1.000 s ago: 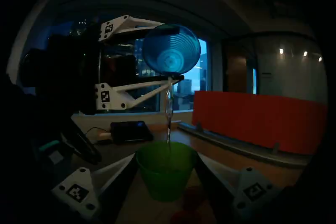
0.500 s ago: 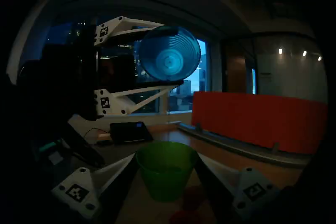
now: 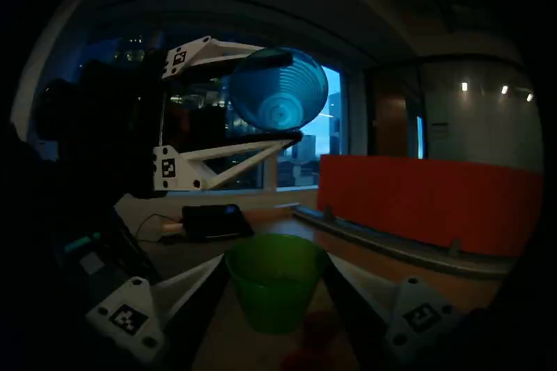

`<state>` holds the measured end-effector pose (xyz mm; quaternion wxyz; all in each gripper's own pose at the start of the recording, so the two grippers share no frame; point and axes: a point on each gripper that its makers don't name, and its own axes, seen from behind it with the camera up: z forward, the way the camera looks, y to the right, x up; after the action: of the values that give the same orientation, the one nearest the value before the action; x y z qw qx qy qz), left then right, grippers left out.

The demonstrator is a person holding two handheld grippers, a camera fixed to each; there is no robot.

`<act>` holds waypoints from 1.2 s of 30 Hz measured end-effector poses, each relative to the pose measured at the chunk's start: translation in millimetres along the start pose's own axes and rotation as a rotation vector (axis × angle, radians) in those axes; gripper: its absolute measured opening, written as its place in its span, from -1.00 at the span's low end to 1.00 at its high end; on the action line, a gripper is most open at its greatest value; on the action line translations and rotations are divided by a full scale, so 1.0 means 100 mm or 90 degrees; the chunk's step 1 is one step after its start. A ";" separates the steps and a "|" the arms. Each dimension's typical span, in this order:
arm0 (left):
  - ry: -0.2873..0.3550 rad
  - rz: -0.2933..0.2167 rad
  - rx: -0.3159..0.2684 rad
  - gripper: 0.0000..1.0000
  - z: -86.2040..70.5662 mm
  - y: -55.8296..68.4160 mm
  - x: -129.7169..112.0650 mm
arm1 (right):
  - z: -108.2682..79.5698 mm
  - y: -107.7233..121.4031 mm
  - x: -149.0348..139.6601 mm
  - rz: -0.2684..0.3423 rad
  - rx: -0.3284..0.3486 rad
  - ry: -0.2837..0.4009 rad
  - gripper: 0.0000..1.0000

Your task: Pour water

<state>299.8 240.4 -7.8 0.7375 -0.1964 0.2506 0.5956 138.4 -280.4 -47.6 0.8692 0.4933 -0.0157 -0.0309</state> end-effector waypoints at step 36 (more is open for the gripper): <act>-0.054 -0.771 -0.018 0.71 0.03 0.07 -0.72 | -0.11 0.12 0.10 -0.003 -0.023 0.015 0.83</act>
<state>281.0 187.5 37.9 0.9519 -0.2902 0.0566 0.0810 149.4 -265.9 -42.9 0.8781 0.4777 -0.0041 -0.0272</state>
